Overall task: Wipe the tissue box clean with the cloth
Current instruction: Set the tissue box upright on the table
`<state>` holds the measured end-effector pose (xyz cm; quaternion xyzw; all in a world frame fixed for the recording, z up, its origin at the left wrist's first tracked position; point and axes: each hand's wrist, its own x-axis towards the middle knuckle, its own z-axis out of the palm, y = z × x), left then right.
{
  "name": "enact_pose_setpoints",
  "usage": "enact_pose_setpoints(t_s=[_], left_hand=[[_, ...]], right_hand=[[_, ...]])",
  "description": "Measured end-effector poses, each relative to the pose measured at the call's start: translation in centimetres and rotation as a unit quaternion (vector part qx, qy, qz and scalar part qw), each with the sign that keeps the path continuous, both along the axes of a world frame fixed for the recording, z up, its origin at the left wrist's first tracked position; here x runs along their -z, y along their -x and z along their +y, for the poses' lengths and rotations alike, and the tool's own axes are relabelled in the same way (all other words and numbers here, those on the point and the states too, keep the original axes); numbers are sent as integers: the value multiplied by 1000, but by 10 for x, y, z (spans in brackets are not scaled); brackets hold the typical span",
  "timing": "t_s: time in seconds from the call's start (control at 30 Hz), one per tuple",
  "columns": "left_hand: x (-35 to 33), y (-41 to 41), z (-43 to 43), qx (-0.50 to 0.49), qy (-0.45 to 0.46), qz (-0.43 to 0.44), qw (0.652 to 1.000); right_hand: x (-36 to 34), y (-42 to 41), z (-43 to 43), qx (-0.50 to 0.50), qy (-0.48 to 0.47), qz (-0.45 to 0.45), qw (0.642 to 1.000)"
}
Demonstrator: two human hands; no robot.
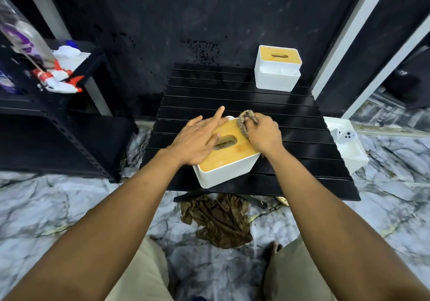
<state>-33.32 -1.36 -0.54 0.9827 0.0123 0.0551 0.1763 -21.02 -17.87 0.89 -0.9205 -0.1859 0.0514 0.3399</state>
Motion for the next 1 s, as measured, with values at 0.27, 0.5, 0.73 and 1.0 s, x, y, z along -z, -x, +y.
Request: enact_pose_setpoints(t_s=[0.27,0.5,0.73,1.0], left_hand=[[-2,-2,2,9,9,1,1000],[-10,-1,-11,-87,25,20,996],[-15,-12,-21,-153,63,57,985],[-41,4,4,-24,-126,216,968]], right_hand=[[12,-2,-9,-88,-37,21,995],[21,13,-23,58,-173,9,983],[56,50,-29,-114,-167,-184,962],[23,6,-31,-70,-162,-35,984]])
